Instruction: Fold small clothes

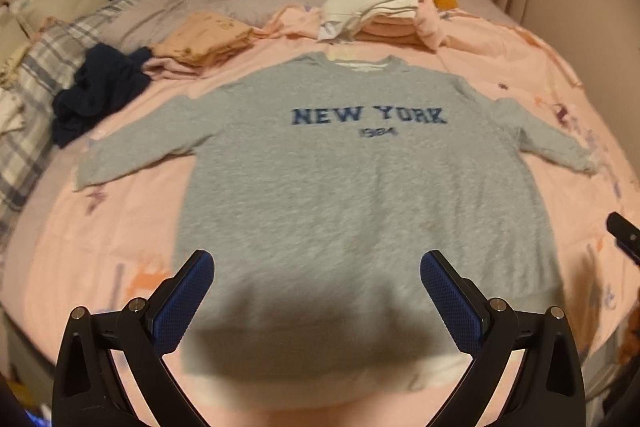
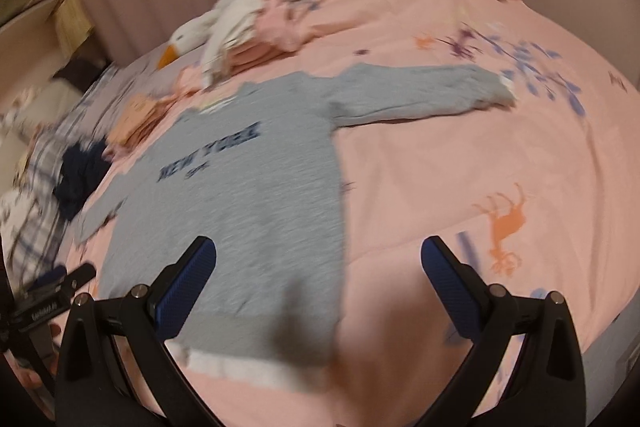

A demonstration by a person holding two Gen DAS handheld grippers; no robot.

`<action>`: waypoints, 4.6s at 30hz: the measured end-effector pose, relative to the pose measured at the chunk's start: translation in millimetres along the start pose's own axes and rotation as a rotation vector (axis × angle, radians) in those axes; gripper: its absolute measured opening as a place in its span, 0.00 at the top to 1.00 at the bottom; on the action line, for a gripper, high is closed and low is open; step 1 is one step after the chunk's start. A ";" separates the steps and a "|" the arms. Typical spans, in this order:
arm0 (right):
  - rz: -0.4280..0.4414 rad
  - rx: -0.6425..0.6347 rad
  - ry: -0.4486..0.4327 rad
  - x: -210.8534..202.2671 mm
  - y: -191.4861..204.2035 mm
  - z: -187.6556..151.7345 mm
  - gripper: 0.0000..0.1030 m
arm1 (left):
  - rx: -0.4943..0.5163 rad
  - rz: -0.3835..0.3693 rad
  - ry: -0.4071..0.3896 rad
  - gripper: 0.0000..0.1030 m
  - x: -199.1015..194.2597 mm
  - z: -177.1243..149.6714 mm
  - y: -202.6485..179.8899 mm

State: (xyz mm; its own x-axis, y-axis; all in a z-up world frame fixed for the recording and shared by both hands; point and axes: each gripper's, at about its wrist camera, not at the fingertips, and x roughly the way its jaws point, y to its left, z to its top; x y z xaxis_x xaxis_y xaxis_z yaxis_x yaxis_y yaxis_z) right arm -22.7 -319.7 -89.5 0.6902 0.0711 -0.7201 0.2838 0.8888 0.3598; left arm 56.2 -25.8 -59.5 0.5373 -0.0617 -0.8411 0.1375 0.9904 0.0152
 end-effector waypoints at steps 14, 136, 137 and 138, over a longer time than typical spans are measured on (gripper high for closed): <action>-0.042 0.486 -0.004 80.1 -166.0 66.6 0.04 | -0.129 -0.277 0.003 0.01 52.2 59.4 -19.3; 0.092 -0.029 0.185 179.8 22.6 144.5 0.53 | -0.325 -0.215 0.077 0.01 90.4 76.7 91.4; 0.069 -0.048 0.196 184.1 26.7 140.1 0.53 | -0.329 -0.217 0.079 0.01 88.8 73.6 93.1; 0.057 -0.069 0.203 185.5 27.4 136.3 0.56 | -0.333 -0.217 0.081 0.01 87.8 72.1 94.1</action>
State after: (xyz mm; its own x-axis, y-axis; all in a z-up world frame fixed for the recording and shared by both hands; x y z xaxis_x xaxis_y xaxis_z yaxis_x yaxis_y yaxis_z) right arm 203.8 -343.9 -132.4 0.5536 0.2053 -0.8071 0.1973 0.9092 0.3666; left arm 176.3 53.0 -92.9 0.4563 -0.2767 -0.8457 -0.0436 0.9423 -0.3319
